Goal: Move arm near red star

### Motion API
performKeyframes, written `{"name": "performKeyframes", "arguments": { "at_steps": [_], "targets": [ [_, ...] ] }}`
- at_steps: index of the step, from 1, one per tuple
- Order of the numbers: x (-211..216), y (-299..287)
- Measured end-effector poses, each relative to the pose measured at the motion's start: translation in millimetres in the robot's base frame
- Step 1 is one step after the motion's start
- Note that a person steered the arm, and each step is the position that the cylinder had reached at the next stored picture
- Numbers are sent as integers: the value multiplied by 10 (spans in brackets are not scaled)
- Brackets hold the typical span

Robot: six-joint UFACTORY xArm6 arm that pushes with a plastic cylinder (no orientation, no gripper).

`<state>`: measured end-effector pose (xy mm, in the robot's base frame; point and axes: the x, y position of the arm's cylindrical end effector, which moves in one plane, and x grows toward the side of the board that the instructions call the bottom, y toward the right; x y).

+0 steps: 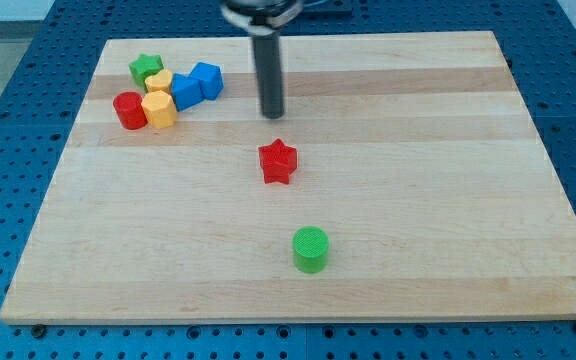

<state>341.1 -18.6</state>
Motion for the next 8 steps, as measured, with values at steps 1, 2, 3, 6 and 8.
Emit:
{"name": "performKeyframes", "arguments": {
  "at_steps": [1, 2, 3, 6, 8],
  "targets": [
    [92, 206],
    [317, 262],
    [337, 262],
    [512, 262],
    [570, 262]
  ]
}}
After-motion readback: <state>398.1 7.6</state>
